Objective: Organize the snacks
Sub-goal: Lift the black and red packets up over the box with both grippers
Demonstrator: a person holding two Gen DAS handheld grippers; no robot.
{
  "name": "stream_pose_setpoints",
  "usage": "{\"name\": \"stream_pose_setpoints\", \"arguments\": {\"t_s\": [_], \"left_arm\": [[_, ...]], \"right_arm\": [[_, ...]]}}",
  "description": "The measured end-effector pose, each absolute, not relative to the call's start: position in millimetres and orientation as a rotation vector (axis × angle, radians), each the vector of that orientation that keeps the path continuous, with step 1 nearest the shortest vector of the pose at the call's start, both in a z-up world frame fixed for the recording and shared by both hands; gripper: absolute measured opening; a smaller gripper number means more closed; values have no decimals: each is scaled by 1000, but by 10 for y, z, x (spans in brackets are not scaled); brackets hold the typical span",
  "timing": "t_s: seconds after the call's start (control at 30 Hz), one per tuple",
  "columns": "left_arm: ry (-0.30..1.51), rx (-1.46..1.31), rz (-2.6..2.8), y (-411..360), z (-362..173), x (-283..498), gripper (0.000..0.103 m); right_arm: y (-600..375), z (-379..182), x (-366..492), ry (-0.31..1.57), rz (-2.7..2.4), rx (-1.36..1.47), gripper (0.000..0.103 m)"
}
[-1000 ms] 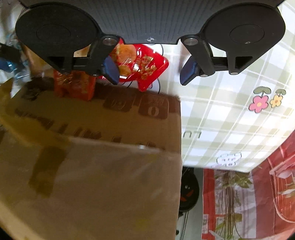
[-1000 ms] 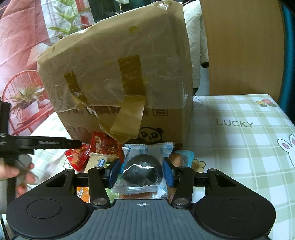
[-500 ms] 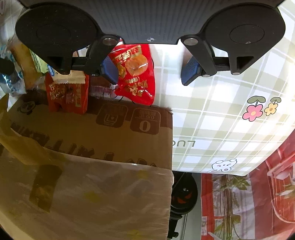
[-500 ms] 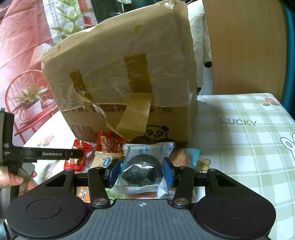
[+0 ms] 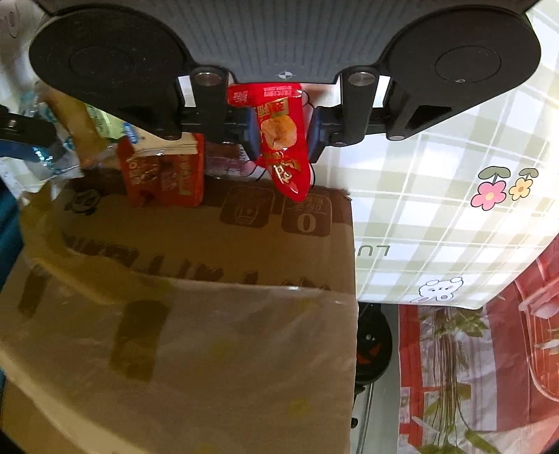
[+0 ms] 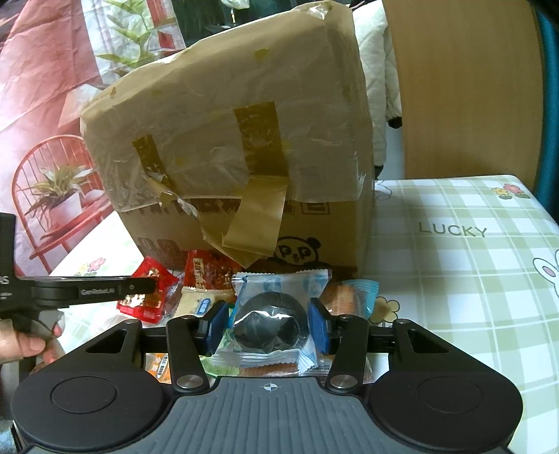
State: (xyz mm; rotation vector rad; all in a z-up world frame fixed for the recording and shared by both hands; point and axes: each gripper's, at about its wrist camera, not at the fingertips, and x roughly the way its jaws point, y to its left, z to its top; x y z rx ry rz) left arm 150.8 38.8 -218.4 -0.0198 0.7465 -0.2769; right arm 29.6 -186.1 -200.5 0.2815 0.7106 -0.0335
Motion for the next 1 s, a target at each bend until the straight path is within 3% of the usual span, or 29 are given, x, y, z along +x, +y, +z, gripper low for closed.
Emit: {"name": "stream_pose_setpoints", "arguments": {"t_s": [0.17,0.43,0.57,1.0], "left_arm": [[707,-11,-307,408,-2086,1327,11],[706,-14,-326,426,-2091,1070,10],[692,-17,-339,490,-2019,1030,3],[584,-49,-348,688,-1629,843,3]], "right_arm": [[-1847,-1980,251,708,-36,282,46],[-1798,-1892,87,699,-33,282,46],[-1799,-1836,30,690,-37,282,46],[-1709,-1568,-146,636,-30,277,45]]}}
